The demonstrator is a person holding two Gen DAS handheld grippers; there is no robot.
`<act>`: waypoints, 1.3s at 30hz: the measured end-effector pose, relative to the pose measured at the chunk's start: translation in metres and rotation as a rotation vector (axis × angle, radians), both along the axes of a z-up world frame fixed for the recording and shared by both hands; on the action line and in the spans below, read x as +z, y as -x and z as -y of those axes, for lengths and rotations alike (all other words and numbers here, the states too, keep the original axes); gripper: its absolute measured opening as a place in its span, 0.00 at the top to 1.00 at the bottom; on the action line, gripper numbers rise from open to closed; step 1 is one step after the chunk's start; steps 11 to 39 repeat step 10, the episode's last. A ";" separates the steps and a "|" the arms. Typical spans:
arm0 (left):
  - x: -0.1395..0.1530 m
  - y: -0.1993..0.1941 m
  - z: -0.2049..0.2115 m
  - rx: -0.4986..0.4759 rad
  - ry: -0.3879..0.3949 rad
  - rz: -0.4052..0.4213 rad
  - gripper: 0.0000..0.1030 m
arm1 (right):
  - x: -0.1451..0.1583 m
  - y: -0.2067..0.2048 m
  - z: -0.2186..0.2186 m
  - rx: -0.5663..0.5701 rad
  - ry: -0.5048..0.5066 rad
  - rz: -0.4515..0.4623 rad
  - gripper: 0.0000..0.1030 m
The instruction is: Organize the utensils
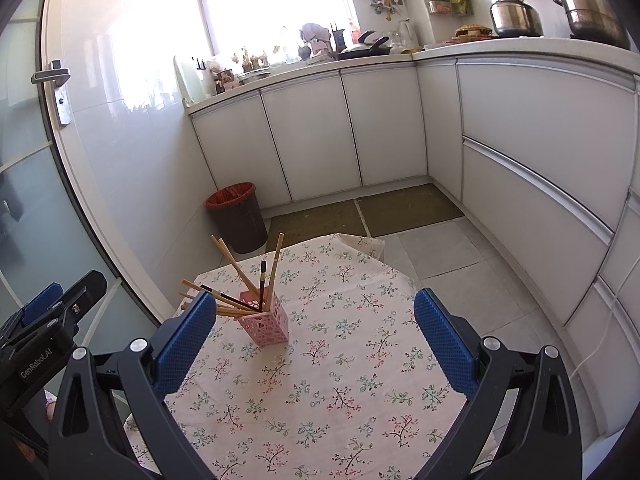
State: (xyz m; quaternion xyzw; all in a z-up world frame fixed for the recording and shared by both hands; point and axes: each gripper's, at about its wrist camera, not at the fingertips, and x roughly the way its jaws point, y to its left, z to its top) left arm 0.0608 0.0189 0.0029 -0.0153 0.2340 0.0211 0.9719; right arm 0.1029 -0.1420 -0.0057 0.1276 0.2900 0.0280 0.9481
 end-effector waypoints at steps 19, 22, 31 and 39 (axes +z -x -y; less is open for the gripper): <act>0.002 -0.001 0.000 -0.013 0.028 -0.031 0.07 | 0.000 -0.001 0.004 -0.012 -0.006 0.002 0.06; 0.002 -0.001 0.000 -0.013 0.028 -0.031 0.07 | 0.000 -0.001 0.004 -0.012 -0.006 0.002 0.06; 0.002 -0.001 0.000 -0.013 0.028 -0.031 0.07 | 0.000 -0.001 0.004 -0.012 -0.006 0.002 0.06; 0.002 -0.001 0.000 -0.013 0.028 -0.031 0.07 | 0.000 -0.001 0.004 -0.012 -0.006 0.002 0.06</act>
